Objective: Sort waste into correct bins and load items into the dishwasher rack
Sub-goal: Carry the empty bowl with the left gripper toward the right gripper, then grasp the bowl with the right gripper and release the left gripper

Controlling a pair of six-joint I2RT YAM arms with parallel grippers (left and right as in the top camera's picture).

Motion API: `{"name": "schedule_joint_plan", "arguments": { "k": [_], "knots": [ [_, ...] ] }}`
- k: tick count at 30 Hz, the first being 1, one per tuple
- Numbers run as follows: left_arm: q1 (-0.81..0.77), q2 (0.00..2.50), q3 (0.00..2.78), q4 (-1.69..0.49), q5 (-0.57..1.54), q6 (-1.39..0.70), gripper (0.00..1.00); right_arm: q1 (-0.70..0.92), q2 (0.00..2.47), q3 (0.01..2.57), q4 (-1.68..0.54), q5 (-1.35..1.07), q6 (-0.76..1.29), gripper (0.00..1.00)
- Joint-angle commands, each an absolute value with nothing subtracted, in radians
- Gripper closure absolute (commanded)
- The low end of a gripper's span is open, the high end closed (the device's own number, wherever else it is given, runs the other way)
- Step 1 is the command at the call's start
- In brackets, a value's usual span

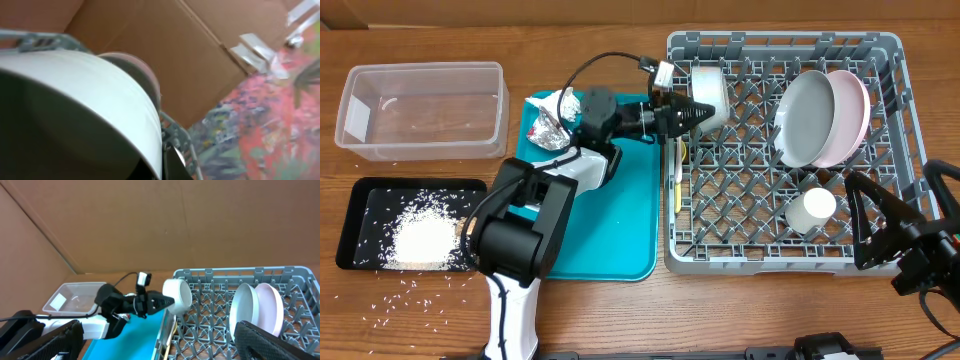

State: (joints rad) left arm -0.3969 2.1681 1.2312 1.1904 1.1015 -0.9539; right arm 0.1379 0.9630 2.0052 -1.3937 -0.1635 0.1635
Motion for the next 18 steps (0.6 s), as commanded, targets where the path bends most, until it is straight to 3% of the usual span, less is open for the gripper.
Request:
{"name": "schedule_joint_plan", "arguments": {
  "k": [1,7,18],
  "knots": [
    [-0.394,2.175,1.24,1.251,1.123,-1.076,0.96,0.136,0.966,2.009,-1.399,-0.15,0.168,0.0],
    [-0.405,2.175,1.24,0.992,1.119,-0.891,0.96,0.136,0.966,2.009,-1.404,-0.15,0.168,0.0],
    [-0.407,2.178,1.24,0.882,1.1,-0.783,0.95,0.136,0.966,2.009,-1.411,-0.15,0.169,0.0]
  ]
}}
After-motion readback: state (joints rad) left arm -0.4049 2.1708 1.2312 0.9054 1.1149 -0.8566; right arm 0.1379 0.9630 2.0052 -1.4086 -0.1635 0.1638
